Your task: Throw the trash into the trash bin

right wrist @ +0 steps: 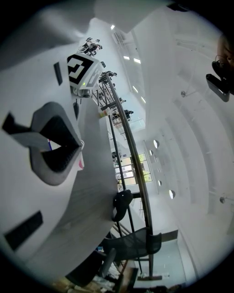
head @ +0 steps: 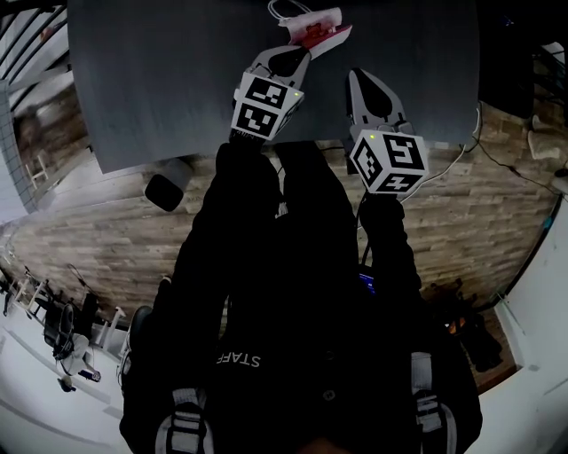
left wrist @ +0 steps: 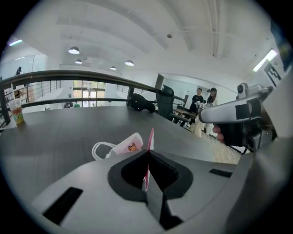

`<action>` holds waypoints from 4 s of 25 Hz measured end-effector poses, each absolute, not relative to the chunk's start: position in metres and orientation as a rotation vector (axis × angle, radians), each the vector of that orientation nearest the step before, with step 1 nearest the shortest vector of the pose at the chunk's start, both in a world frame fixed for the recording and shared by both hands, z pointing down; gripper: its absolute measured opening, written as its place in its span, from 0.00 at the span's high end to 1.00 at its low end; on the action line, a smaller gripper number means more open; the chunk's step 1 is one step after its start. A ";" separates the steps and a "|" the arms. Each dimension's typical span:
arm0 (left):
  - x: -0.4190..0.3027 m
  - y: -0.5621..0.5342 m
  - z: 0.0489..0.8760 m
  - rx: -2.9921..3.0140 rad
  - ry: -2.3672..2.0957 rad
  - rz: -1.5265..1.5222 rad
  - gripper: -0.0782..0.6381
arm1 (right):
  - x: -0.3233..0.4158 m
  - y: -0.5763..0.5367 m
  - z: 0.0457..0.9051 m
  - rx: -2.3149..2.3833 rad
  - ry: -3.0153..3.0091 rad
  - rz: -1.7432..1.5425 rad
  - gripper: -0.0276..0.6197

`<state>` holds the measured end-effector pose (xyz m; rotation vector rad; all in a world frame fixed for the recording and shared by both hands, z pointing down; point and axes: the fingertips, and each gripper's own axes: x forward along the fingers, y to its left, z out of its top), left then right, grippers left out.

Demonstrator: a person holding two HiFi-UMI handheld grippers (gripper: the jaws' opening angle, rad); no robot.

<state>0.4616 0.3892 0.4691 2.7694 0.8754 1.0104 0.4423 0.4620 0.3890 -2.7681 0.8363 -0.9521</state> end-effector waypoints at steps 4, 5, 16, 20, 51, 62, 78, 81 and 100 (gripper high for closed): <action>0.453 0.380 0.444 2.793 0.786 0.939 0.88 | 0.441 0.457 0.378 -2.771 0.869 -0.927 0.93; 0.450 0.375 0.438 2.796 0.756 0.923 0.88 | 0.441 0.455 0.375 -2.769 0.881 -0.921 0.93; 0.390 0.303 0.376 2.836 0.348 0.776 0.88 | 0.411 0.408 0.349 -2.713 1.128 -0.877 0.93; 0.363 0.264 0.367 2.816 0.181 0.720 0.88 | 0.399 0.370 0.346 -2.679 1.254 -0.880 0.93; 0.007 -0.101 0.342 2.575 -0.779 0.462 0.88 | 0.117 -0.032 0.338 -2.273 2.207 -0.963 0.93; -0.137 -0.153 0.408 2.390 -0.995 0.480 0.88 | -0.011 -0.116 0.374 -2.083 2.487 -1.041 0.93; -0.294 -0.205 0.602 2.080 -1.244 0.528 0.88 | -0.139 -0.193 0.531 -1.822 2.790 -1.180 0.93; -0.310 -0.210 0.647 2.060 -1.253 0.544 0.88 | -0.155 -0.203 0.570 -1.780 2.806 -1.213 0.93; -0.349 -0.223 0.873 1.939 -1.211 0.697 0.88 | -0.197 -0.187 0.741 -1.646 2.912 -1.425 0.93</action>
